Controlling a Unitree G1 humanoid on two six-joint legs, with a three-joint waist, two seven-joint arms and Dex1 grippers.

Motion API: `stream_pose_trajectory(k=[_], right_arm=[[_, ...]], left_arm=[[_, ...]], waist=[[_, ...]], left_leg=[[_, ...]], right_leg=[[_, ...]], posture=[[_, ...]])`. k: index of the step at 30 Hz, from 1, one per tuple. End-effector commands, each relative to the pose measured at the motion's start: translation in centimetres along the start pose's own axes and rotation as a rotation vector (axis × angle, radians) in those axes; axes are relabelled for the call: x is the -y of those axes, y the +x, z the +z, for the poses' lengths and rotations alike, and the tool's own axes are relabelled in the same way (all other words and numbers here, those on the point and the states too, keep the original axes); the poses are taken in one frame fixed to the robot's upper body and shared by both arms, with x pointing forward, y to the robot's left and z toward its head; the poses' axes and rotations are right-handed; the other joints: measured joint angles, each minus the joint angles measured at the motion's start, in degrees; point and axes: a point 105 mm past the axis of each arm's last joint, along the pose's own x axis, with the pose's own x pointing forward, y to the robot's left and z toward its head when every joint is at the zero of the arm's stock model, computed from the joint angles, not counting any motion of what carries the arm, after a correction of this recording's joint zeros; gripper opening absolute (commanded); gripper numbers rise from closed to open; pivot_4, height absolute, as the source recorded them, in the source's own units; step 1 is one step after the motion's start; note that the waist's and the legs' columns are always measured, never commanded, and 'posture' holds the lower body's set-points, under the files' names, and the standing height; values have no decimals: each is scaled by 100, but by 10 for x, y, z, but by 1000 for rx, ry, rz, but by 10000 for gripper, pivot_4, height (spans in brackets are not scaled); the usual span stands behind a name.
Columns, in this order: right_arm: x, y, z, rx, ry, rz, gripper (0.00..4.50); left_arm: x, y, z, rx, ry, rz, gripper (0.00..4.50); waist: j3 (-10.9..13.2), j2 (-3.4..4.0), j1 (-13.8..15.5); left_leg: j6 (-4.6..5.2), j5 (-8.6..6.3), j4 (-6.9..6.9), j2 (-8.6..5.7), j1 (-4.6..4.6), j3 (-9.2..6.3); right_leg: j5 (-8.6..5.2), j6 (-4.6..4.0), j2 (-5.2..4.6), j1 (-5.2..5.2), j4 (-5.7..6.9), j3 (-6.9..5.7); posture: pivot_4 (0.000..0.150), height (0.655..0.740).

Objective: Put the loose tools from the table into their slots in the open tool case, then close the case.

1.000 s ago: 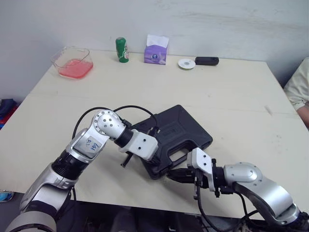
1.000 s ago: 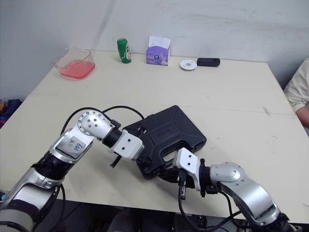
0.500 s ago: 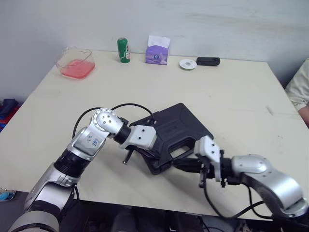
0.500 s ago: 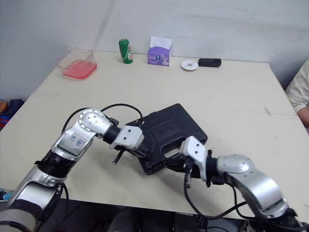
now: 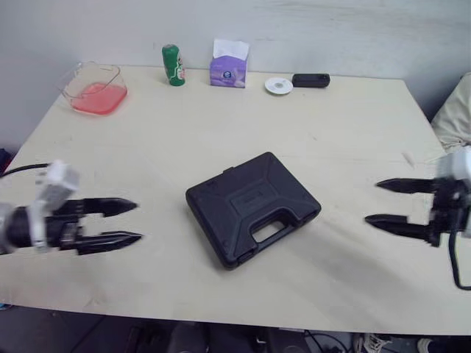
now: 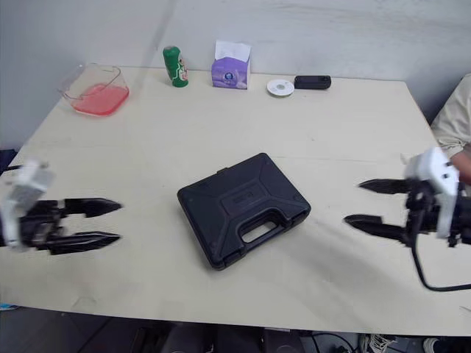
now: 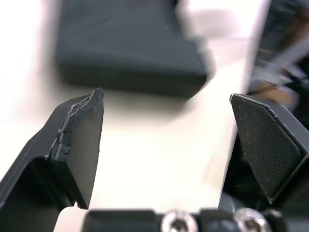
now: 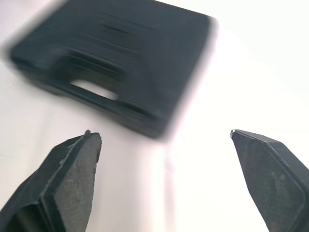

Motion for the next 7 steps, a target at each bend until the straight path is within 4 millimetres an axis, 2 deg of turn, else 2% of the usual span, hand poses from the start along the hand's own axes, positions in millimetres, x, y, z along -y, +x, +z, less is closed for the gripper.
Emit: stream_pose_trajectory(k=[1, 4, 7], right_arm=[[18, -9, 9, 12, -88, -75, 45000], [21, -7, 9, 19, -96, -77, 45000], [25, -5, 7, 26, -94, -83, 45000]], left_arm=[[-3, -26, 27, 131, 59, 121, 44630], [-2, -29, 29, 151, 49, 134, 44630], [1, -27, 21, 113, 74, 144, 44630]], waist=[[8, 12, 20], [13, 25, 30], [14, 26, 16]], left_leg=[[0, -2, 0, -3, 0, -3], [3, 0, -5, -17, 1, -4], [1, 0, -10, -17, 1, -3]], right_leg=[[0, -1, -8, 2, -1, -5], [-21, -45, -27, 4, -2, -5], [-10, -25, -30, 2, 5, -4]], posture=[[1500, 7244], [1500, 7244], [1500, 7244]])
